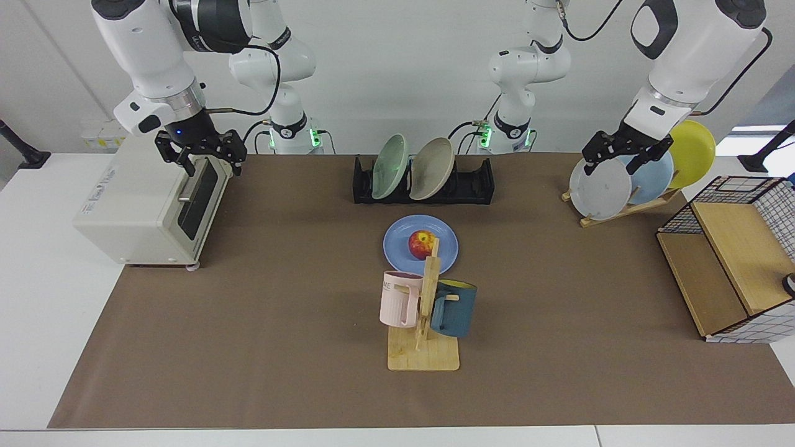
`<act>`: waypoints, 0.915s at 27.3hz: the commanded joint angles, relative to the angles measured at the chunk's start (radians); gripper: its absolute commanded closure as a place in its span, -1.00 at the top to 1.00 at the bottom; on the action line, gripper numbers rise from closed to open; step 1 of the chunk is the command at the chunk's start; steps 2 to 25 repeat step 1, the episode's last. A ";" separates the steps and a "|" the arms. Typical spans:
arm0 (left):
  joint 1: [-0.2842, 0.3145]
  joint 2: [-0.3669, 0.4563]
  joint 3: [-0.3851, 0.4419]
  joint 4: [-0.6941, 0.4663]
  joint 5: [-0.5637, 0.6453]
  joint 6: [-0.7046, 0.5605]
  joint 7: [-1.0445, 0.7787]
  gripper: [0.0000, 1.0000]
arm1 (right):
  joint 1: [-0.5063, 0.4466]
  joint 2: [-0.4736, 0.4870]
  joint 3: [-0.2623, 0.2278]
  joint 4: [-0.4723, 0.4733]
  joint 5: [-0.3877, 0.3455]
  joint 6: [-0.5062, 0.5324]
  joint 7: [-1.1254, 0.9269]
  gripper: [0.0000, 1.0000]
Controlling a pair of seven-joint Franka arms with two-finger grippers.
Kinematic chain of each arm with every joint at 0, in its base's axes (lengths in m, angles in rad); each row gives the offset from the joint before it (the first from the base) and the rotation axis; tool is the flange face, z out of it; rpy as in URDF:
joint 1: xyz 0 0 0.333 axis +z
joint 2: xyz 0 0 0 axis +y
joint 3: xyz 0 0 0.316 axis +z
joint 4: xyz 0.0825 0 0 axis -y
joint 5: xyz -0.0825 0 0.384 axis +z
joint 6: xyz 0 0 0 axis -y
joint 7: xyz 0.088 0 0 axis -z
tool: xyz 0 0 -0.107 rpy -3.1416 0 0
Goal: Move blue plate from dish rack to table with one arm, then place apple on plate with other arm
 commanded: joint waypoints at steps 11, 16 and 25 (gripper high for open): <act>-0.004 -0.009 -0.001 -0.017 -0.003 0.026 0.010 1.00 | -0.015 -0.018 0.006 -0.007 0.014 -0.016 -0.016 1.00; -0.004 -0.009 -0.001 -0.017 -0.003 0.026 0.010 1.00 | -0.015 -0.018 0.006 -0.007 0.014 -0.016 -0.016 1.00; -0.004 -0.009 -0.001 -0.017 -0.003 0.026 0.010 1.00 | -0.015 -0.018 0.006 -0.007 0.014 -0.016 -0.016 1.00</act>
